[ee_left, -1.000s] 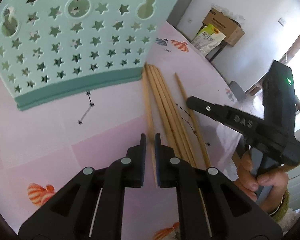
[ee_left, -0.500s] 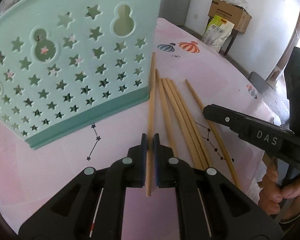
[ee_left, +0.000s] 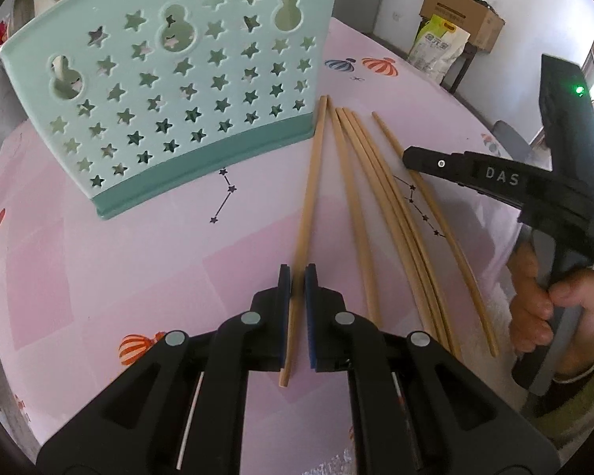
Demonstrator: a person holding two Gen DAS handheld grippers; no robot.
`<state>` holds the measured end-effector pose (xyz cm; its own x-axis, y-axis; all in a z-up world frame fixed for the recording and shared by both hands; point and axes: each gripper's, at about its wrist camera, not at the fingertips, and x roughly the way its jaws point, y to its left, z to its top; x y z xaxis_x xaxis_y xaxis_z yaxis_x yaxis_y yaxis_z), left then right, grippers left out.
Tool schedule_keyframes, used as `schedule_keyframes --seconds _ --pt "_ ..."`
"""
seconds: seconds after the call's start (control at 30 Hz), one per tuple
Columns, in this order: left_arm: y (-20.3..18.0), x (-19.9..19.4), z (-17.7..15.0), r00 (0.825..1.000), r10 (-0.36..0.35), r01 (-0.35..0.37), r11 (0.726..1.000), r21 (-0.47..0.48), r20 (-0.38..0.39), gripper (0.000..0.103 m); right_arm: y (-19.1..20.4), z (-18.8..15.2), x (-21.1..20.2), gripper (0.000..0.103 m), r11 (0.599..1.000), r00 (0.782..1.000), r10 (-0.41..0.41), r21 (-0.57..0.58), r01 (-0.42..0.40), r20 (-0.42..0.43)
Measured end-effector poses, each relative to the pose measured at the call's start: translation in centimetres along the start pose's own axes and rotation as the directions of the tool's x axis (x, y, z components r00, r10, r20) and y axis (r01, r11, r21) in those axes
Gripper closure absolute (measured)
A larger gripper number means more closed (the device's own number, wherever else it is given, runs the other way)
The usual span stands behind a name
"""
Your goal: Organize utensils
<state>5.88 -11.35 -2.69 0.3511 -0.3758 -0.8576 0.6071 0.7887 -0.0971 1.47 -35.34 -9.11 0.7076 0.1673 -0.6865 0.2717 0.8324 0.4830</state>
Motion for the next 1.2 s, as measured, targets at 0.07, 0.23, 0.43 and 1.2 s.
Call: schedule_keyframes --seconds 0.07,0.23,0.43,1.2 --pt "0.1 -0.2 0.4 1.0 0.015 -0.015 1.0 0.01 0.006 0.093 0.0 0.0 0.0 0.097 1.0 1.0 0.002 -0.002 -0.002 0.002" --pt "-0.5 0.6 2.5 1.0 0.021 -0.021 0.999 0.045 0.017 0.088 0.0 0.0 0.0 0.097 1.0 1.0 0.001 -0.003 -0.001 0.002" --pt "-2.0 2.6 3.9 0.997 0.078 -0.08 0.991 0.105 0.018 0.097 0.0 0.0 0.1 0.097 1.0 1.0 0.002 0.0 -0.002 0.003" --pt "-3.1 2.8 4.6 0.985 0.171 -0.173 0.968 0.181 0.027 0.091 -0.2 -0.2 0.0 0.096 1.0 1.0 0.006 -0.002 -0.006 0.004"
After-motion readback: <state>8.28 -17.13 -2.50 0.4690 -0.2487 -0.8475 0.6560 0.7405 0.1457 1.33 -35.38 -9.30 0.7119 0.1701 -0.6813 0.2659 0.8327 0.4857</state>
